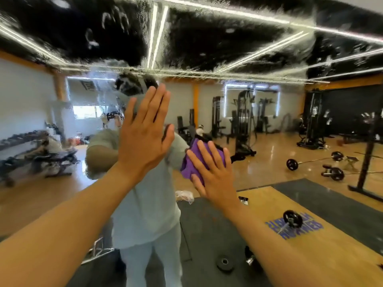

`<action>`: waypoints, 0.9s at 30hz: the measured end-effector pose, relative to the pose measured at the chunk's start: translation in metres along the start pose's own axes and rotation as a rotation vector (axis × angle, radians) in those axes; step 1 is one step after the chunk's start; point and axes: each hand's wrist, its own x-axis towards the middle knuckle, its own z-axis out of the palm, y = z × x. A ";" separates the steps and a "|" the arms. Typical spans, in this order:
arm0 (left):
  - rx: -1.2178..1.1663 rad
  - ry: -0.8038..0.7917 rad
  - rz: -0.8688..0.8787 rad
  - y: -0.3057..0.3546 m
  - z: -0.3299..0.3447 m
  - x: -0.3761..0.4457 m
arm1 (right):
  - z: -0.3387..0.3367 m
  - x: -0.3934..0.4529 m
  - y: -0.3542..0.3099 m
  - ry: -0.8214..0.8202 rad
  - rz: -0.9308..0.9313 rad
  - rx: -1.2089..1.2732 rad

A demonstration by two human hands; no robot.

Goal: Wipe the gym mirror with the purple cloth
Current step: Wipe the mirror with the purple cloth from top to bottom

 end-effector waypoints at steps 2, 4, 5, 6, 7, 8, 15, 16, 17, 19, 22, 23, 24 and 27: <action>-0.001 -0.004 -0.001 0.000 -0.001 0.000 | -0.003 -0.004 0.025 0.049 0.204 0.021; -0.001 -0.009 -0.004 0.001 -0.002 0.000 | -0.005 -0.008 0.043 0.087 0.348 0.029; 0.005 -0.011 -0.006 0.001 -0.001 0.000 | -0.006 -0.010 0.052 0.095 0.410 0.035; 0.012 -0.014 -0.009 0.001 -0.001 0.000 | -0.008 -0.010 0.064 0.105 0.491 0.055; 0.018 -0.016 -0.012 0.001 -0.001 0.000 | -0.011 -0.010 0.077 0.120 0.597 0.086; 0.023 -0.017 -0.015 0.001 -0.001 0.000 | -0.014 -0.010 0.090 0.140 0.715 0.120; 0.044 -0.016 -0.027 0.003 0.000 0.000 | -0.013 -0.011 0.100 0.213 1.061 0.195; 0.047 -0.015 -0.026 0.003 0.000 0.000 | -0.010 -0.010 0.087 0.206 1.074 0.198; 0.049 -0.015 -0.026 0.004 -0.001 0.000 | -0.008 -0.011 0.070 0.193 1.065 0.195; 0.047 -0.018 -0.028 0.004 -0.003 0.001 | -0.001 -0.015 0.026 0.145 0.994 0.194; 0.038 -0.023 -0.030 0.005 -0.006 0.001 | 0.005 -0.025 -0.063 0.032 0.735 0.203; 0.037 -0.024 -0.028 0.005 -0.006 0.001 | 0.007 -0.028 -0.092 -0.017 0.604 0.205; 0.037 -0.024 -0.024 0.005 -0.006 0.001 | 0.009 -0.032 -0.115 -0.059 0.474 0.198; 0.034 -0.018 -0.013 0.003 -0.004 0.001 | 0.014 -0.040 -0.126 -0.116 0.219 0.145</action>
